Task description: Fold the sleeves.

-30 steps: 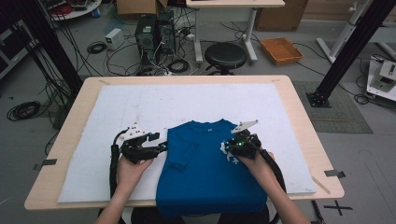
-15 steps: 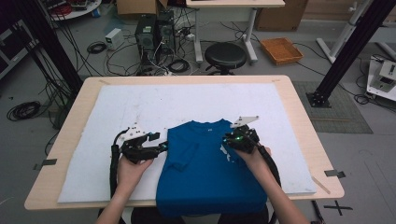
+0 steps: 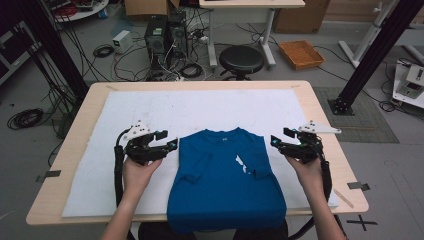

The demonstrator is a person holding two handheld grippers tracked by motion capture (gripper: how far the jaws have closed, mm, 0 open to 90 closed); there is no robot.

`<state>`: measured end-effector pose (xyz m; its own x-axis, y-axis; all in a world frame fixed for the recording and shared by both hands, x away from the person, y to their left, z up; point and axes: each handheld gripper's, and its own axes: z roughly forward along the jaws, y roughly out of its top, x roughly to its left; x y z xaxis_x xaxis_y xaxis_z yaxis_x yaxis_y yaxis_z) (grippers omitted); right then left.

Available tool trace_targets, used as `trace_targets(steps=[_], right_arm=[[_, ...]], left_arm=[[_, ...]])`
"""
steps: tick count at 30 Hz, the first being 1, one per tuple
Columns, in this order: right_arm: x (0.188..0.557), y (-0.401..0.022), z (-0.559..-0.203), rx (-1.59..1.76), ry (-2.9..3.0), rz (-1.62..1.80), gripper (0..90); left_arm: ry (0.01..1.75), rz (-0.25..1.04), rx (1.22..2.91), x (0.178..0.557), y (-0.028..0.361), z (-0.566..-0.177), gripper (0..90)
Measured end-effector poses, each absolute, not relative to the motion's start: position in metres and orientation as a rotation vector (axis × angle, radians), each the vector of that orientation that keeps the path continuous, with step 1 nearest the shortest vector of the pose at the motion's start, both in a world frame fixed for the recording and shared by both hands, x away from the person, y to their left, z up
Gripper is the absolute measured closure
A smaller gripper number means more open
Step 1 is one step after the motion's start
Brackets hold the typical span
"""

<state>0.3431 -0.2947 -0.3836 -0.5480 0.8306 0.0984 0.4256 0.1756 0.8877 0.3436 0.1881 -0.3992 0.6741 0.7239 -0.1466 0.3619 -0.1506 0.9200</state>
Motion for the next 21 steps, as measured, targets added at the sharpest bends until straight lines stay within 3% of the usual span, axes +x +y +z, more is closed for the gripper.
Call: trace_targets(steps=[4, 21], right_arm=[[0.342, -0.31, -0.383, 1.241, 1.985, 1.412, 31.9], [0.337, -0.322, -0.387, 1.235, 1.934, 1.443, 34.1]], left_arm=[[0.883, 0.41, 1.771, 0.342, 0.189, -0.401, 40.8], [0.871, 0.427, 1.763, 0.339, 0.188, -0.403, 40.7]])
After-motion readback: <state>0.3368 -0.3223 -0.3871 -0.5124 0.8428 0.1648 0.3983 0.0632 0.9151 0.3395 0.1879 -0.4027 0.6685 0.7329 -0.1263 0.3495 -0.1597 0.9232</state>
